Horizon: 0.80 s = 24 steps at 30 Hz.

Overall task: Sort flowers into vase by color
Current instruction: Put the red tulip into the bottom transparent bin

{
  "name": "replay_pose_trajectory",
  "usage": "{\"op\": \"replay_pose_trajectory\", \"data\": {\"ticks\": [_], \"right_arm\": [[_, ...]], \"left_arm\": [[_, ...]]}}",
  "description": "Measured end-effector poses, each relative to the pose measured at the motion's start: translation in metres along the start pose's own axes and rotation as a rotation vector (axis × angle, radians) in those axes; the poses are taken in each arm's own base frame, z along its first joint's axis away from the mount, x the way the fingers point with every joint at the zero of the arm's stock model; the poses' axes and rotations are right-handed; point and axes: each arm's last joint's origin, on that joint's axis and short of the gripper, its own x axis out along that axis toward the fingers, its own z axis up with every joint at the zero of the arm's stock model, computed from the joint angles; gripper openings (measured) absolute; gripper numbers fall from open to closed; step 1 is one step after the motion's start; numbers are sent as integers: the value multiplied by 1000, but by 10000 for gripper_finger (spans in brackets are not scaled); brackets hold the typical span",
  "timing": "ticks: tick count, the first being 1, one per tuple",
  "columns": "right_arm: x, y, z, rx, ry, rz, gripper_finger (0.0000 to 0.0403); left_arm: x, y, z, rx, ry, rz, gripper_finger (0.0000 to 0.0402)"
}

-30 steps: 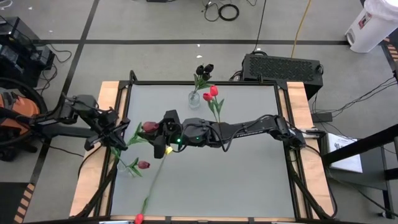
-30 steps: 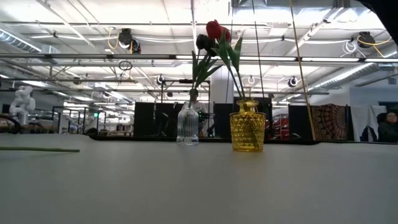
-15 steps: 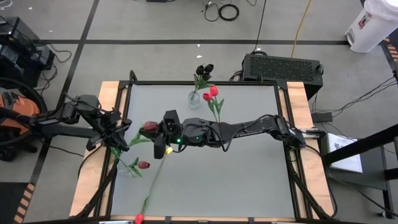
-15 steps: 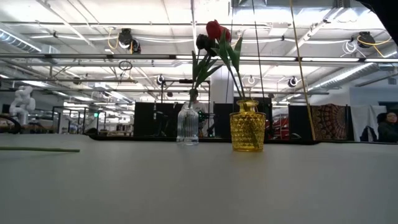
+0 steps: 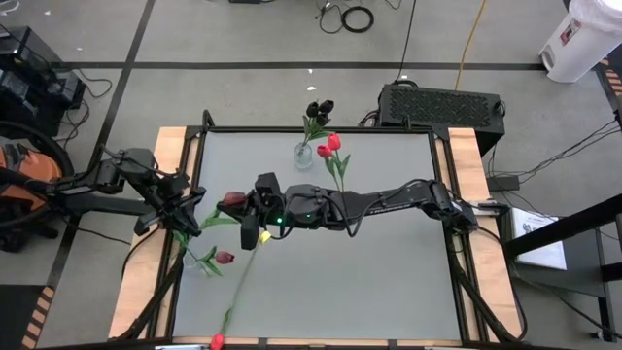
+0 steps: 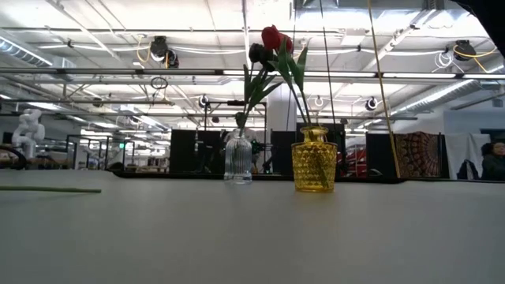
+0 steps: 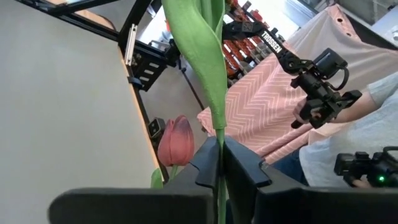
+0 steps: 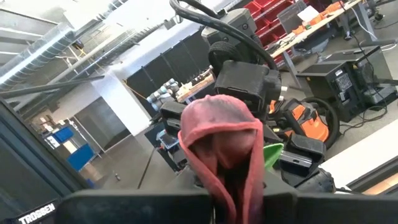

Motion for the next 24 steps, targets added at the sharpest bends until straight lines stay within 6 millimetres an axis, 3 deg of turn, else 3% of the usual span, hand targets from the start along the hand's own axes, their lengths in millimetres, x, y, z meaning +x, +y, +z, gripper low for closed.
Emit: {"op": "replay_pose_trajectory", "data": {"ticks": [24], "right_arm": [[0, 3, 2, -10, -10, 38, 0]], "left_arm": [[0, -3, 2, -47, -4, -48, 69]]}}
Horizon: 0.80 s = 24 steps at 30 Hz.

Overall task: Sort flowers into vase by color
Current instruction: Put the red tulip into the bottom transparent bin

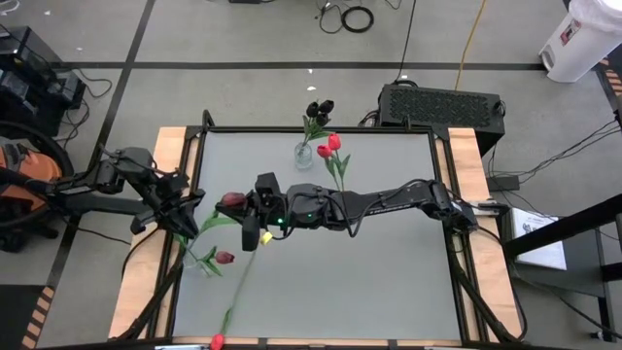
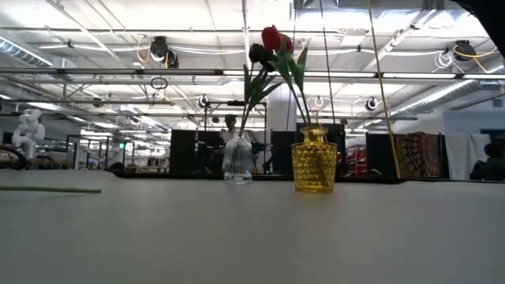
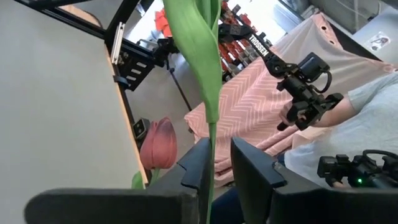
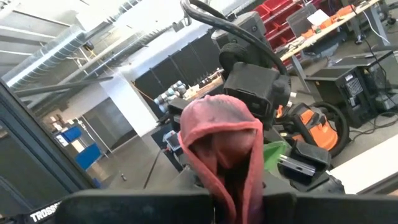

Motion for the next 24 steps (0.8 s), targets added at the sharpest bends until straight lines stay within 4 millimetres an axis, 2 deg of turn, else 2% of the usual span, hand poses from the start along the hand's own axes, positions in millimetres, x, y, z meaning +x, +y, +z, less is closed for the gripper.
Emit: {"op": "replay_pose_trajectory", "data": {"ticks": [9, 24], "right_arm": [[0, 1, -1, 18, 14, 18, 0], [0, 2, -1, 19, 24, 37, 0]], "left_arm": [[-1, -2, 1, 3, -2, -1, 69], [-18, -31, 17, 94, -120, 20, 69]]}}
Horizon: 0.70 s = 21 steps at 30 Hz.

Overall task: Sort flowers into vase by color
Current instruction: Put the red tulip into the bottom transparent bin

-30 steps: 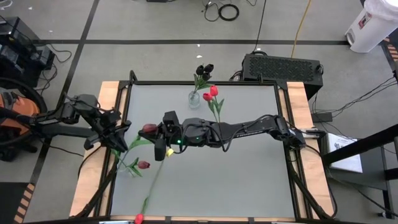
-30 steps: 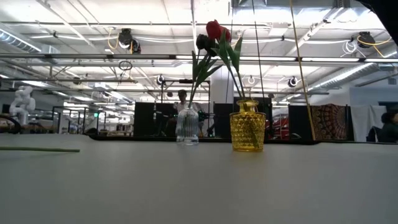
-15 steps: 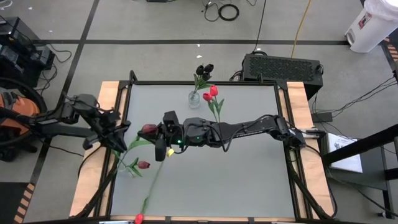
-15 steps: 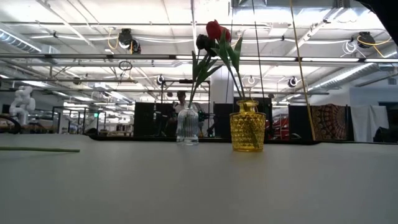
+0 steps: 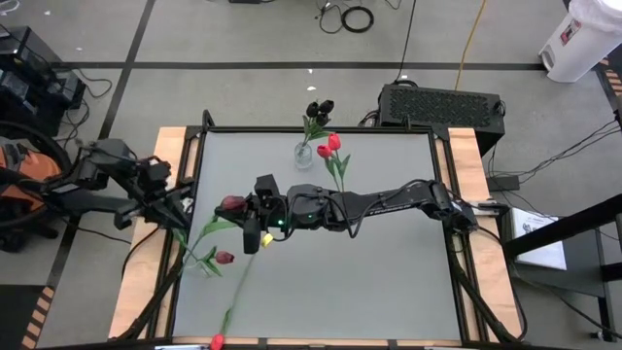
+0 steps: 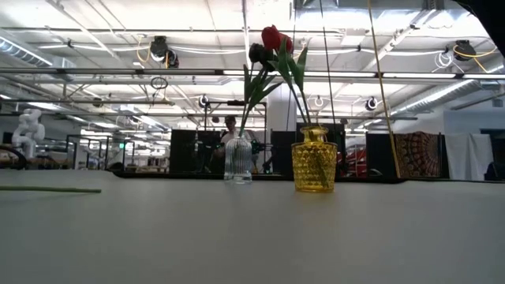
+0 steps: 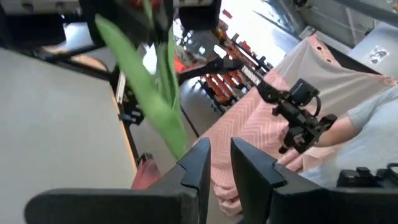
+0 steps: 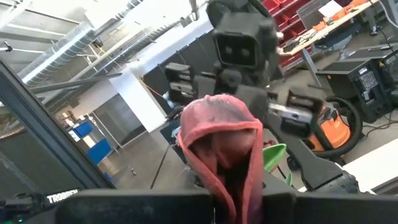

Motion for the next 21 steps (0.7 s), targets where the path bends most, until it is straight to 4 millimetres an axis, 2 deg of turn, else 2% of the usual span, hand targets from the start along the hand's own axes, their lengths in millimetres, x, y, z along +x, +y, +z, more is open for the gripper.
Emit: {"op": "replay_pose_trajectory", "data": {"ticks": [12, 21], "right_arm": [[1, -11, -1, -23, 29, -84, 0], [2, -19, 2, -49, 11, -159, 0]], "left_arm": [[-18, -29, 18, 93, -112, 0, 69], [-20, -30, 18, 88, -109, 9, 69]]}}
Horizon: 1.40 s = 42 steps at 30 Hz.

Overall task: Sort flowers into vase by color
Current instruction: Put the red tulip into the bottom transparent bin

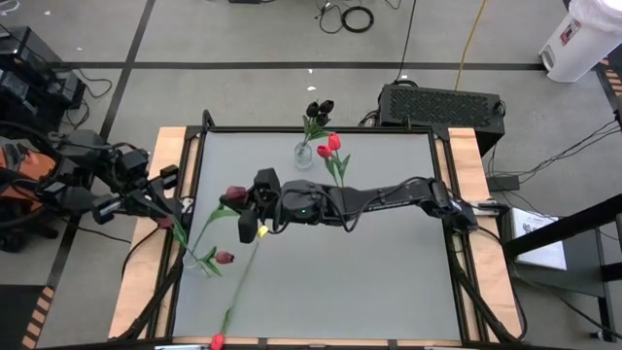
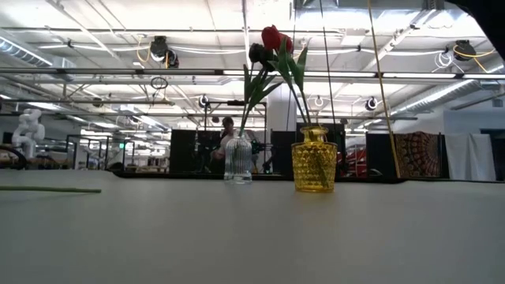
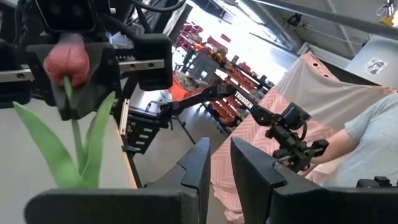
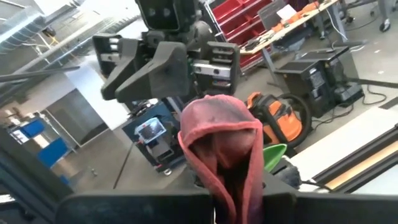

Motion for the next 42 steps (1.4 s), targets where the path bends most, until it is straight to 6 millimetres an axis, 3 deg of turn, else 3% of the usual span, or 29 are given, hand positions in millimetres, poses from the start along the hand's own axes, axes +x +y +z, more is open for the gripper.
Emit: {"op": "replay_pose_trajectory", "data": {"ticks": [7, 27, 42], "right_arm": [[2, -4, 3, 20, 19, 27, 0], [20, -24, -17, 63, 33, 6, 0], [20, -24, -17, 62, 58, 31, 0]], "left_arm": [[0, 0, 0, 9, -9, 14, 69], [0, 3, -1, 18, -6, 53, 69], [0, 3, -1, 18, -8, 56, 69]]}}
